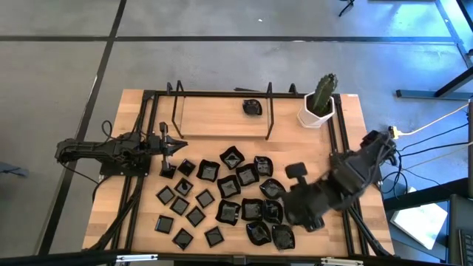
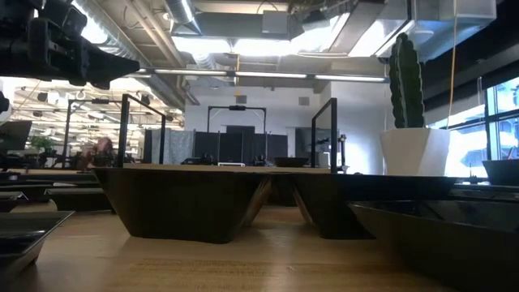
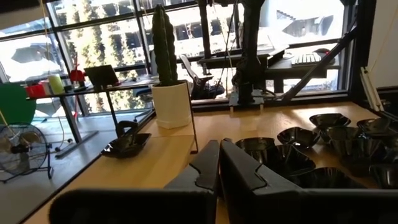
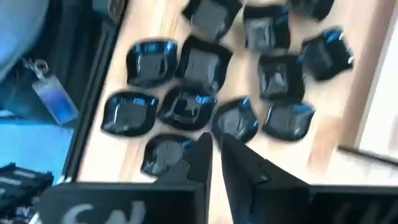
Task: Pick & Place Mini shaped plates
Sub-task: Stack the leaf-shaped plate on top of the leaf-shaped plate on the shelf
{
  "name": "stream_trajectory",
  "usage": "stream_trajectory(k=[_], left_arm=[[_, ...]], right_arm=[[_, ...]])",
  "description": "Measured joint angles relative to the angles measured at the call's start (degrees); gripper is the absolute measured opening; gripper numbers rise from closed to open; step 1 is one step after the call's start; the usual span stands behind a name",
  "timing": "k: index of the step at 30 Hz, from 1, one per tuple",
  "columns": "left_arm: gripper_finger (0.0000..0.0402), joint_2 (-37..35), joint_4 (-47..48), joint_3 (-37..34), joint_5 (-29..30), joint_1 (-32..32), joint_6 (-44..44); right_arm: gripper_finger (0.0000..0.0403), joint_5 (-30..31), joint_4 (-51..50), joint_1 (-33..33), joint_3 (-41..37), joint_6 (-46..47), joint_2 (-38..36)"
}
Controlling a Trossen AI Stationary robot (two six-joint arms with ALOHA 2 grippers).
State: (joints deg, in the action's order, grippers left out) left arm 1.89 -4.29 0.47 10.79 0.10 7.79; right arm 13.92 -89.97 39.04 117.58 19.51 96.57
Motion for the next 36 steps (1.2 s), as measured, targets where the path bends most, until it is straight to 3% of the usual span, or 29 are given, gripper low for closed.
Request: stream_trajectory(k=[6,17,25,36], left_arm=[[0.0011,0.0,-0.03,0.01,0.02,0.0,0.38],[0.0009,0.0,-0.2,0.0,0.02,0.0,0.48],[0.0012,0.0,-0.2,0.0,0.04,0.0,0.48],[0.0011,0.0,-0.2,0.02,0.04,0.0,0.48]], right_arm=[[0.0081,2.81,0.46,4.82,-14.28,7.46,-0.87],[0.0139,4.04,9.84,6.18,-37.54,15.69,-0.74],[0.0182,4.98,17.33,4.44,-45.36,14.41,-1.83],[0.0223,-2.21,27.22,3.51,-47.76,22.72,-3.36]])
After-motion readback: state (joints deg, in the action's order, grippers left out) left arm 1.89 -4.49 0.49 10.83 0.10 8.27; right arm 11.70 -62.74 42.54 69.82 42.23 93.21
